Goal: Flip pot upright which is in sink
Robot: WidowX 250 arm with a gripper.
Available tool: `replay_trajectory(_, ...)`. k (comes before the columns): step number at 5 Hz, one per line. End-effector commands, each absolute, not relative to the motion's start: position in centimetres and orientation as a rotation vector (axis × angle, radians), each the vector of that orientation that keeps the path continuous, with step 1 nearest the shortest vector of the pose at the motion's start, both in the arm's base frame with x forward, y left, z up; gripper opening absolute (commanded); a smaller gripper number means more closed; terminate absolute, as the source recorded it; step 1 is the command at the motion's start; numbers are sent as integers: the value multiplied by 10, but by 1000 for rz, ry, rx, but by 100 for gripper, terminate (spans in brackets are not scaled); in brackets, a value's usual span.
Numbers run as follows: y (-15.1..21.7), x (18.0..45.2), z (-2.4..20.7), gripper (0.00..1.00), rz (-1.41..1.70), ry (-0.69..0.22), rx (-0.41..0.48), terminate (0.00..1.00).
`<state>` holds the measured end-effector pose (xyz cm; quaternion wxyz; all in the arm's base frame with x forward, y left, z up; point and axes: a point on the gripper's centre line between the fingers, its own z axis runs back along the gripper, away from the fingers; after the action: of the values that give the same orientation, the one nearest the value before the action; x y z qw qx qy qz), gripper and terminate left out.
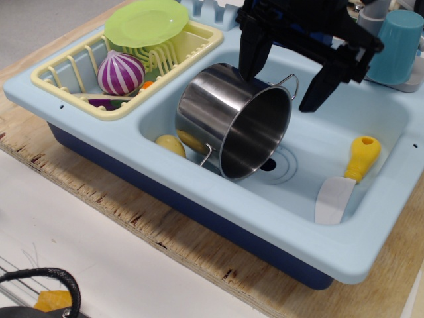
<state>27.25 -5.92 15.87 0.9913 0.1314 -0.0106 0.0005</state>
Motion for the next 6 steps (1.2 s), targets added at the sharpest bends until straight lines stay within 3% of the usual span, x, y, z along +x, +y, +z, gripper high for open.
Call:
replay_trajectory(1,-56,266,152,100,15,-5,411,0)
replay_trajectory(3,-41,263,147,100,43,-37,548,0)
replay_trajectory(4,-30,266,146,100,34,-123,526,0)
replay_trajectory(5,-19,273,146,100,19,-267,484,0)
replay_trajectory(6,-14,282,148,0,-3,-348,471,0)
